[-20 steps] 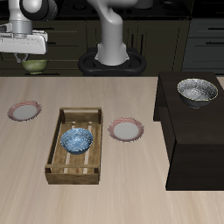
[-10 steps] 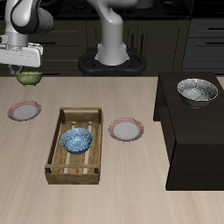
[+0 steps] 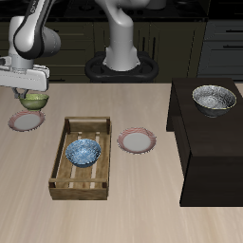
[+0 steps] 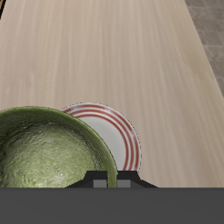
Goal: Place the green bowl onto the plate that is next to the blue bowl
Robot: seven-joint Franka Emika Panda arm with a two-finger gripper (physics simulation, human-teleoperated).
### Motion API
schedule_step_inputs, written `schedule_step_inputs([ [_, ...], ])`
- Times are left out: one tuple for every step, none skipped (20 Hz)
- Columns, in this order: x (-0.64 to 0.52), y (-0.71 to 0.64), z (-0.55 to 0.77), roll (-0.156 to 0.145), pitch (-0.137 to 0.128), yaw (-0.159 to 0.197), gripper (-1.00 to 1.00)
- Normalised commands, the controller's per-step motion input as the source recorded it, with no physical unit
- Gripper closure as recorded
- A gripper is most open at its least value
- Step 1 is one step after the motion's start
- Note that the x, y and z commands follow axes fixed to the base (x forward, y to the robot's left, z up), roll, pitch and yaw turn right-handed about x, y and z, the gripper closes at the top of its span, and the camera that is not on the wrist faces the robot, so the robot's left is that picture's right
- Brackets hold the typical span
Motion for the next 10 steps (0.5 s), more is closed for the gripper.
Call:
schedule_step_inputs([
  [0.29, -0.01, -0.28, -0.021, 0.024, 0.024, 1.00],
  [0.15, -0.04, -0.21, -0.020, 0.044, -0.036, 1.00],
  [0.14, -0.04, -0.20, -0.019, 0.026, 0.003, 1.00],
  [0.14, -0.03, -0.19, -0.015, 0.015, 0.041, 1.00],
  [0.28, -0.08, -0.23, -0.022, 0.051, -0.022, 1.00],
  [0.21, -0.03, -0.20, -0.021, -0.006, 0.055, 1.00],
  [0.05, -0.04, -0.07, -0.028, 0.002, 0.005, 1.00],
  [0.16, -0.07, -0.09, -0.017, 0.019, -0.007, 1.00],
  [0.21, -0.14, -0.10, -0.038, -0.010, 0.044, 1.00],
  [0.20, -0.19, -0.22, -0.068, 0.035, -0.027, 1.00],
])
